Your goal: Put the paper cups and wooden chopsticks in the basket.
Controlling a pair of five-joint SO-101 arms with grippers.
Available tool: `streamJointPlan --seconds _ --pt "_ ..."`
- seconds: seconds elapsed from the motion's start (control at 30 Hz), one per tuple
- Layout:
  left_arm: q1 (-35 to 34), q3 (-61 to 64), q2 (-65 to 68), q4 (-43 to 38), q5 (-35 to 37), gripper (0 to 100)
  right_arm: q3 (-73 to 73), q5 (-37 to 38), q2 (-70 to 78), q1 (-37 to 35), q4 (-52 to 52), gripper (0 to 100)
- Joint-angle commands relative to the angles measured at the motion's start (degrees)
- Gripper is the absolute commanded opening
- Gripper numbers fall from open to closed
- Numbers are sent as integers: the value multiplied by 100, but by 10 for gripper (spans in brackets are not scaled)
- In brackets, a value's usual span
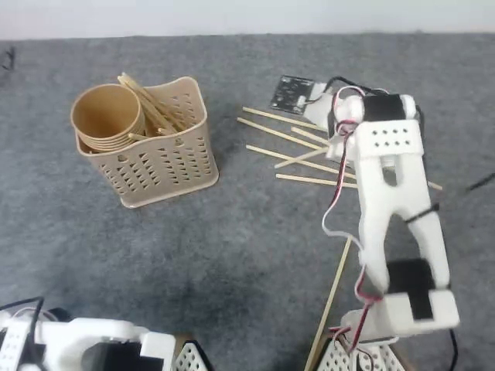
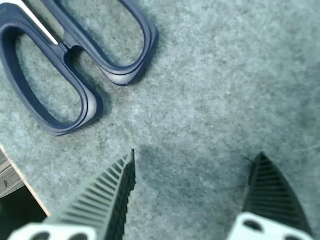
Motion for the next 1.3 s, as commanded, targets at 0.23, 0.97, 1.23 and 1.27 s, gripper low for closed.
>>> streamJointPlan --seconds 0.23,0.97,1.23,1.27 --pt "62 13 -132 -62 -9 345 -202 -2470 -1525 -567 -1473 7" --pt "44 13 -132 -70 -9 345 -1574 -5767 -303 -3319 -5991 7" --pt "44 13 -132 -70 -9 345 -1908 -5793 954 -2923 -5982 7" --pt "44 13 -132 -70 -9 345 -1908 -5811 1007 -2879 -5982 7"
